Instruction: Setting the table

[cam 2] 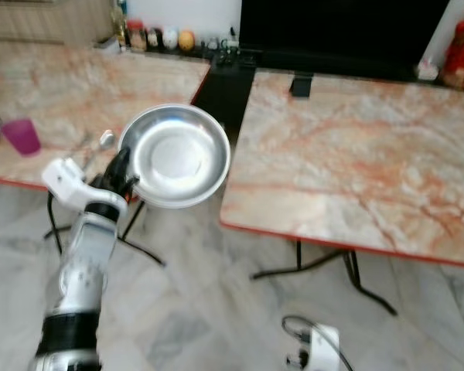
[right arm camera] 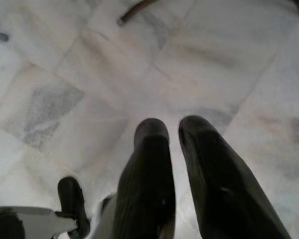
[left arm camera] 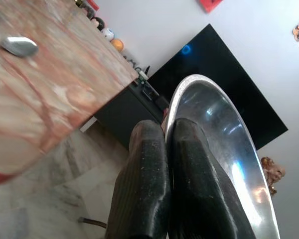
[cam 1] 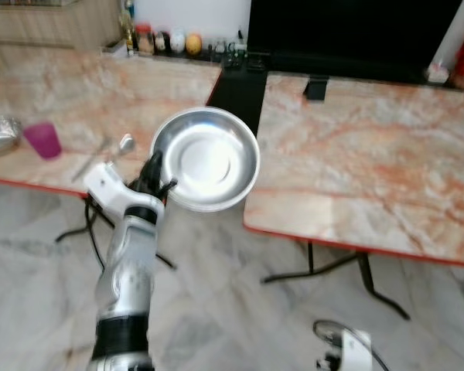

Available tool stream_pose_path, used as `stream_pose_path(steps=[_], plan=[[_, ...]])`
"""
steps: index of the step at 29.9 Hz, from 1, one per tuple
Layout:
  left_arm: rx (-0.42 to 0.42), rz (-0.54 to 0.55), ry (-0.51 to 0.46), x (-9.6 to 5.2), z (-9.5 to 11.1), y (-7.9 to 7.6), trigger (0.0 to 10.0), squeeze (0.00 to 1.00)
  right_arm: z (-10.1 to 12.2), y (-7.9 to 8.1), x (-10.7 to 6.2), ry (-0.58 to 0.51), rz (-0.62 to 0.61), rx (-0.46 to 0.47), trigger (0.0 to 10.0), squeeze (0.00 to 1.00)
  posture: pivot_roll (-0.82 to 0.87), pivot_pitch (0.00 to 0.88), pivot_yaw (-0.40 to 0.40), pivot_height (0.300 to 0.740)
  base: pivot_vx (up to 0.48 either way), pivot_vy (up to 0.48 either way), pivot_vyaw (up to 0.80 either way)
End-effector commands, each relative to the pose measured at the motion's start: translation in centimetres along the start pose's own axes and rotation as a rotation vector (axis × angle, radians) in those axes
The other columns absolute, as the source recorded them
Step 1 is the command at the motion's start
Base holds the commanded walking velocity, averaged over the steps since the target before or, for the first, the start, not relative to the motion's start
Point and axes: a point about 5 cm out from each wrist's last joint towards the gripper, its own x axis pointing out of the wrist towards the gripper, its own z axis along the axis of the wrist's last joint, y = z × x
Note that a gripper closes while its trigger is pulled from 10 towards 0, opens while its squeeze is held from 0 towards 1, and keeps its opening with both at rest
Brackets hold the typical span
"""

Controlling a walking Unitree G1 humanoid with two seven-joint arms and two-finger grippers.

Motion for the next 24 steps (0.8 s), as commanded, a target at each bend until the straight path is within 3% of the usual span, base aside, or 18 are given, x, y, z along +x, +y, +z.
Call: stream_pose_path(steps=[1, 24], plan=[[-0.015, -0.051, 0.002, 0.26, -0.14, -1.37, 10.0, 0.0, 0.08, -1.07, -0.08, -0.001, -0.03, 0.001, 10.0, 0.0, 0.04, 0.0, -0.046, 0.74, 0.0, -0.371, 0.0], [-0.008, -0.06, 0.013, 0.22, -0.33, -1.46, 10.0, 0.0, -0.12, -0.97, -0.11, 0.005, -0.029, 0.022, 10.0, 0.0, 0.04, 0.0, -0.043, 0.74, 0.0, -0.374, 0.0]])
